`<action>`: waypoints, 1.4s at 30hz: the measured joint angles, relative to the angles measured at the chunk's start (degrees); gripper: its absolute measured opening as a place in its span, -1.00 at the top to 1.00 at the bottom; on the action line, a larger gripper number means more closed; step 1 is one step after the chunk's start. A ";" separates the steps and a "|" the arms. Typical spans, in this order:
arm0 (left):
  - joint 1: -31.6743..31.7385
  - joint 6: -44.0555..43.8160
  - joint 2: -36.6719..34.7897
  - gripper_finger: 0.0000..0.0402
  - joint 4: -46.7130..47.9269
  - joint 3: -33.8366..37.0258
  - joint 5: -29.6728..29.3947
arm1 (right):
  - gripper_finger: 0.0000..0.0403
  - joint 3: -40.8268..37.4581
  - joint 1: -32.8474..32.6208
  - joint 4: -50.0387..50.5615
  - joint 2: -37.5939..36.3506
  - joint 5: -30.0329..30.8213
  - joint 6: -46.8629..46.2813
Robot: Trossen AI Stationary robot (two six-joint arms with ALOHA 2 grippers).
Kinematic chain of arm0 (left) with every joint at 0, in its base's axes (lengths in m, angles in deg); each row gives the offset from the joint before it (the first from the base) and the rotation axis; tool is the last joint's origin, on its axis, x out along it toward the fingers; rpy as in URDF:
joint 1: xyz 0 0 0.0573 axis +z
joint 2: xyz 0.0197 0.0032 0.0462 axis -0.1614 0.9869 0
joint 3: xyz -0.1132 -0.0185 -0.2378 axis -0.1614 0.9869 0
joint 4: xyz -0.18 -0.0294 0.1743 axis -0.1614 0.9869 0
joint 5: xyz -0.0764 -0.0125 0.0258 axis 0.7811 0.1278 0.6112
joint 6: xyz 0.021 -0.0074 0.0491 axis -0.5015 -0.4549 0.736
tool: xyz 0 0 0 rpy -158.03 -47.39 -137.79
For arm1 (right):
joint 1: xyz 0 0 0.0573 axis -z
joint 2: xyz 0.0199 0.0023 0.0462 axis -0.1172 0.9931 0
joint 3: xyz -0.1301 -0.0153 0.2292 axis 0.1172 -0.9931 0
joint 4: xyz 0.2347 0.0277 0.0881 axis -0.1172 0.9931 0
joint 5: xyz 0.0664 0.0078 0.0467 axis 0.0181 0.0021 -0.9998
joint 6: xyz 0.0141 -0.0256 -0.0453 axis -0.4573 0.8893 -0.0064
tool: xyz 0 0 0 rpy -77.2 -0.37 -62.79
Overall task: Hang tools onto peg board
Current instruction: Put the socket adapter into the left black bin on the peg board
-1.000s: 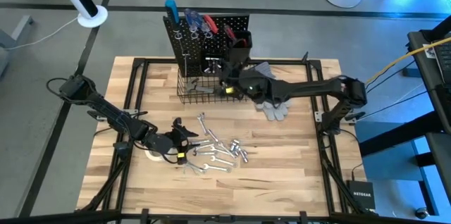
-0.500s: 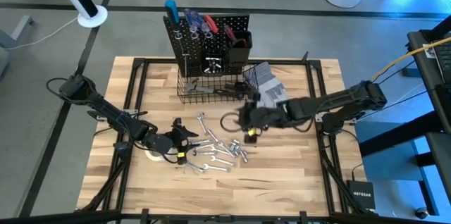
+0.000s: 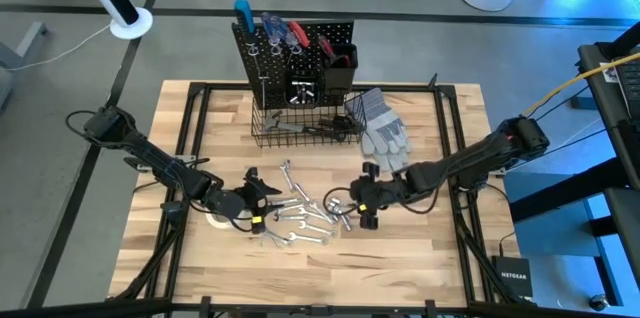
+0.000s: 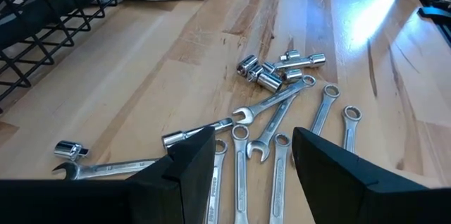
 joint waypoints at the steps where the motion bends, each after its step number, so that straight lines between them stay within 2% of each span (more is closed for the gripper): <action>1: 0.00 0.01 0.00 0.09 -0.02 0.00 0.00 | 0.07 -1.62 0.00 -2.27 0.27 -1.41 -0.96; 6: 0.04 0.00 0.00 0.09 -0.10 -0.02 0.00 | 0.07 -6.88 0.00 -11.83 3.14 -4.35 -5.03; 14: 0.04 0.00 0.00 0.09 -0.30 -0.02 0.00 | 0.07 -7.28 -0.31 -16.07 9.69 -5.90 -6.78; 30: 0.04 0.00 0.00 0.09 -0.35 -0.02 0.00 | 0.07 -7.27 -0.26 -17.50 13.49 -4.76 -11.90; 42: 0.04 0.00 0.00 0.09 -0.26 -0.02 0.00 | 0.10 -6.99 -0.31 -14.78 14.62 -3.73 -11.41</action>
